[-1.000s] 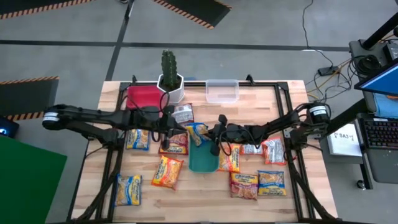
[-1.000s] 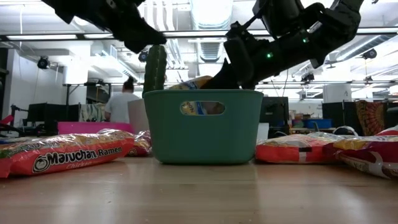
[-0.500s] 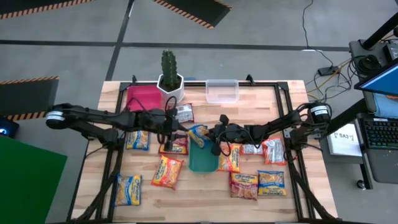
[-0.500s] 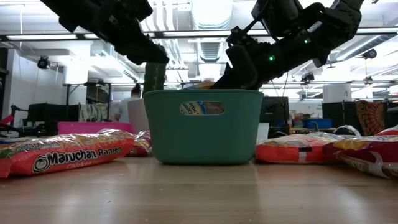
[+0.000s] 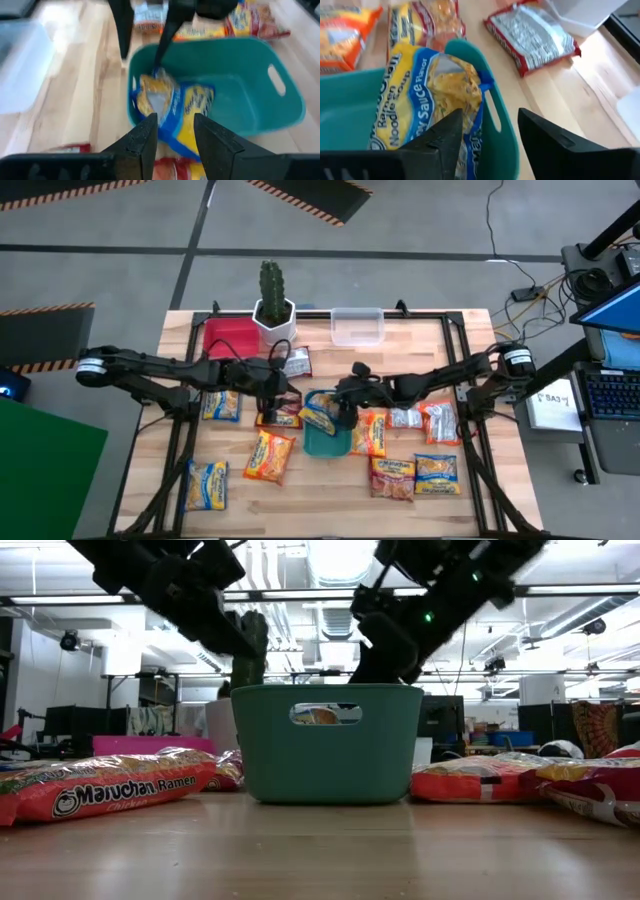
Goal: Sort Maruchan noodles
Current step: Put the blue noodle pack into the green bin
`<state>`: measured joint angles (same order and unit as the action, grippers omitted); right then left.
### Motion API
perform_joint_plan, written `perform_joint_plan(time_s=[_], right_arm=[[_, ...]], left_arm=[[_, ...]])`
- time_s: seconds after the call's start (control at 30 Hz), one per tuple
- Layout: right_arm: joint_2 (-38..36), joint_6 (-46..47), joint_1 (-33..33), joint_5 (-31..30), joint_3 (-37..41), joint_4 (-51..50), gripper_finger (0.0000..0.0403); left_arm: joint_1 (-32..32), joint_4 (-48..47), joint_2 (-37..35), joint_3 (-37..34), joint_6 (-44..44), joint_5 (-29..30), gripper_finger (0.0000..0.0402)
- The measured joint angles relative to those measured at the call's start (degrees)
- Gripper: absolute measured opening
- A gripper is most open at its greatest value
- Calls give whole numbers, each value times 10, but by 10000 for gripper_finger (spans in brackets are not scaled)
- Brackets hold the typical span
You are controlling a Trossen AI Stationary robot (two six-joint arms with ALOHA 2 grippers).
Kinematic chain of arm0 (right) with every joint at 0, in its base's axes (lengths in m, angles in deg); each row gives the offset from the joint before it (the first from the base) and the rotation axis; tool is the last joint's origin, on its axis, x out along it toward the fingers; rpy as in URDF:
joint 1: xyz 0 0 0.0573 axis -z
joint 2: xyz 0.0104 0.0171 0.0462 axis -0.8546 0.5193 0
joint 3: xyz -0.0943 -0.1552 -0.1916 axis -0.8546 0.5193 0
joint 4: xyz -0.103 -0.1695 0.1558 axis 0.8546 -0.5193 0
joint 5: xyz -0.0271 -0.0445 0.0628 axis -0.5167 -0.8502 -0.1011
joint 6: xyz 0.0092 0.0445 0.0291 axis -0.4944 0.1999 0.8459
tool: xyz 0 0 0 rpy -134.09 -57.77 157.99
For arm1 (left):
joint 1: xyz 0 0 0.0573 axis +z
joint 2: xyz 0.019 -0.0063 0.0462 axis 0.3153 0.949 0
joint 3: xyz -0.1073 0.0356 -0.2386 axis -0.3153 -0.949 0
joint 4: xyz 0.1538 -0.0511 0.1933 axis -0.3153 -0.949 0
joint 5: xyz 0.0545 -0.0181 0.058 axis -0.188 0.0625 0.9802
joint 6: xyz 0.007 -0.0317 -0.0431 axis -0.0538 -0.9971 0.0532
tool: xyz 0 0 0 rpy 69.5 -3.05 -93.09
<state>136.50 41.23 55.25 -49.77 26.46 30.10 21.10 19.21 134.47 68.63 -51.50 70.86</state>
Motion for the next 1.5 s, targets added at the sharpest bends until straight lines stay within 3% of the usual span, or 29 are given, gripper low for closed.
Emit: perform_joint_plan(time_s=[0.13, 0.23, 0.37, 0.73, 1.0, 1.2, 1.33, 1.5], right_arm=[[0, -14, 5, 19, -72, -124, 200], [0, -34, 15, 75, -117, -179, 206], [0, -58, 33, 132, -145, -184, 207], [13, -97, 78, 217, -135, -157, 207], [55, -121, 78, 230, -133, -126, 208], [58, -117, 78, 230, -133, -125, 207], [57, -116, 78, 230, -133, -125, 208], [57, -111, 78, 230, -133, -125, 208]], left_arm=[[0, -19, 1, 0, -1, 0, 112], [0, -27, 2, -2, -9, 0, 112], [0, -36, 2, -2, -16, -1, 112], [0, -38, 2, -8, -49, -20, 112], [0, 93, 2, -82, -90, -20, 121], [0, 208, 13, -134, -139, -17, 177], [0, 234, 57, -137, -156, -16, 212], [0, 221, 121, -112, -157, -34, 226]])
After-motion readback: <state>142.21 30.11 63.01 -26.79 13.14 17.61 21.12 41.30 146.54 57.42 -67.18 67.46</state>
